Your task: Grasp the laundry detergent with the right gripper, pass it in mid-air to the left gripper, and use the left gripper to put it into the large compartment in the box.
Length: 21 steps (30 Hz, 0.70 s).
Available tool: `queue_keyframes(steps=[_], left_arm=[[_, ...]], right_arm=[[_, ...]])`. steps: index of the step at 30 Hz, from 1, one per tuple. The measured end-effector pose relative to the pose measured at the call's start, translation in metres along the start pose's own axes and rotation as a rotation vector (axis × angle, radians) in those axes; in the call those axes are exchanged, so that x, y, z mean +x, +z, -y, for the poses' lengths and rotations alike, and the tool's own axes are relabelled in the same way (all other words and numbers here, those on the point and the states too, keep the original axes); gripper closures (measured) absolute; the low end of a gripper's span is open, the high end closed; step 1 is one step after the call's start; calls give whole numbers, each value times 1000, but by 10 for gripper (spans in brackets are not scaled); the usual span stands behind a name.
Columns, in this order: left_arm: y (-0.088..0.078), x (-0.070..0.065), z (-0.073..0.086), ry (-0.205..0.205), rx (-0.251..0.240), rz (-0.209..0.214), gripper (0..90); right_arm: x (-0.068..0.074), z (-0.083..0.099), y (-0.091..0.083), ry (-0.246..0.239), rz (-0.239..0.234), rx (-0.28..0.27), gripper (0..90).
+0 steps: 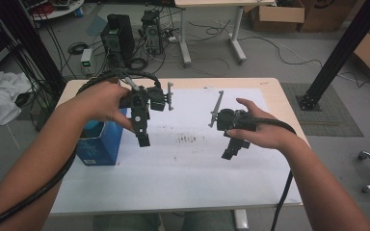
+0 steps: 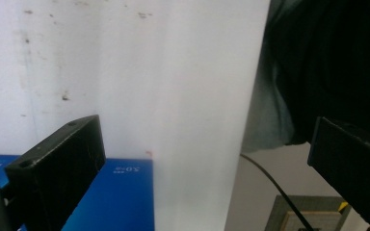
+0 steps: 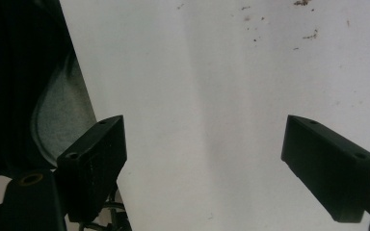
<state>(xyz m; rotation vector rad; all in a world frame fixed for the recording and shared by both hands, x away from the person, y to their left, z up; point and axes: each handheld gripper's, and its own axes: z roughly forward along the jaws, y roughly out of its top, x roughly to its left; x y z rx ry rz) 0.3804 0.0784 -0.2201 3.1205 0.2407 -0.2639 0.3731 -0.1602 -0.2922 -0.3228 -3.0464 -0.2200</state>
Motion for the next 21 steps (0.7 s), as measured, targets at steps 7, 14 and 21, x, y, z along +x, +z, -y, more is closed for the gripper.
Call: queue_keyframes(steps=[7, 14, 21], left_arm=[[1, 7, 3, -7, -24, -11, 1], [0, 7, 4, -3, -31, -12, 1], [0, 7, 4, 1, -30, -9, 1]], right_arm=[[-2, 0, 2, -5, 2, 4, 157], [-3, 0, 2, 0, 1, 4, 157], [-3, -2, 3, -4, -1, 5, 157]])
